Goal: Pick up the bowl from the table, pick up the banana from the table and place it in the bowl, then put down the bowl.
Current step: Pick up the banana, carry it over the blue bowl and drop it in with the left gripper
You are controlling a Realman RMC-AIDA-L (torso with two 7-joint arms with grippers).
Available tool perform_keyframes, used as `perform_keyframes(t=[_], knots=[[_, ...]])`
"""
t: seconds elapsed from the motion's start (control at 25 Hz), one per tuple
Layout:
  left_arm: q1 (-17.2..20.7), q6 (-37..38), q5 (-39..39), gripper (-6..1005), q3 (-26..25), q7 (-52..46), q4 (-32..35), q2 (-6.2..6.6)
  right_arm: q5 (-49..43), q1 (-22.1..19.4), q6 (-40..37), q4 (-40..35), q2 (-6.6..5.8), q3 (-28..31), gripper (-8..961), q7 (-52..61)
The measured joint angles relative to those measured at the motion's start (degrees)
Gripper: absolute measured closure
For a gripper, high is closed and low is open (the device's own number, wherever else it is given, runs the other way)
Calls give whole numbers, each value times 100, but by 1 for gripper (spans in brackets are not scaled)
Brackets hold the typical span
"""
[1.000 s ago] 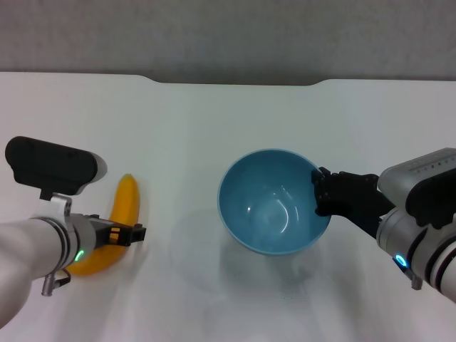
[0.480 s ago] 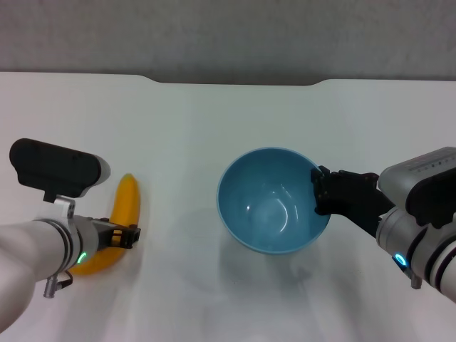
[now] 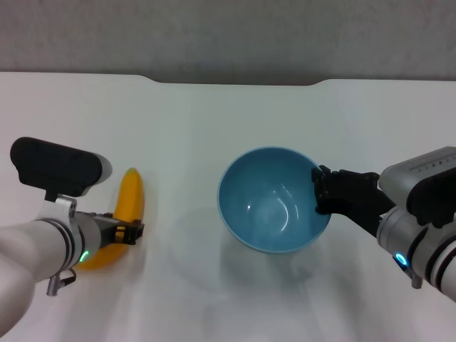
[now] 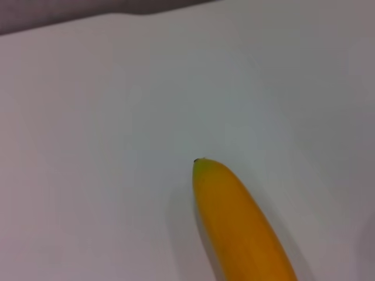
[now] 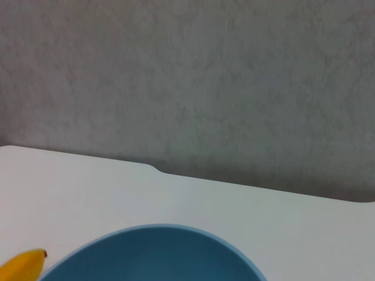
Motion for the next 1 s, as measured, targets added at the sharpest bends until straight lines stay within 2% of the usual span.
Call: perform_keyframes(t=[0.16,0.48,0.52,0.56,0.6,0.8,1.0], knots=[[268,-136,69,488,-65,0,-396,15,0,0,0,38,-3,25,892,0],[1170,-316,517,488,-98,0,-1980,24,38,51,-15,234,-9,51,890,19],[1435,-585,530,488,8,0,-2319,38,45,60,-33,269,-8,52,889,28],[1435,-585,530,488,8,0,-2319,38,51,68,-55,296,-7,51,889,35],[1658,-937,532,487,130,0,-2534,38,61,78,-117,356,-3,51,889,50],[1861,-1626,423,487,412,-4,-2708,13,71,131,-159,456,-2,59,888,120],[1910,-2254,378,488,977,-9,-2898,17,73,314,-281,635,0,80,886,366]])
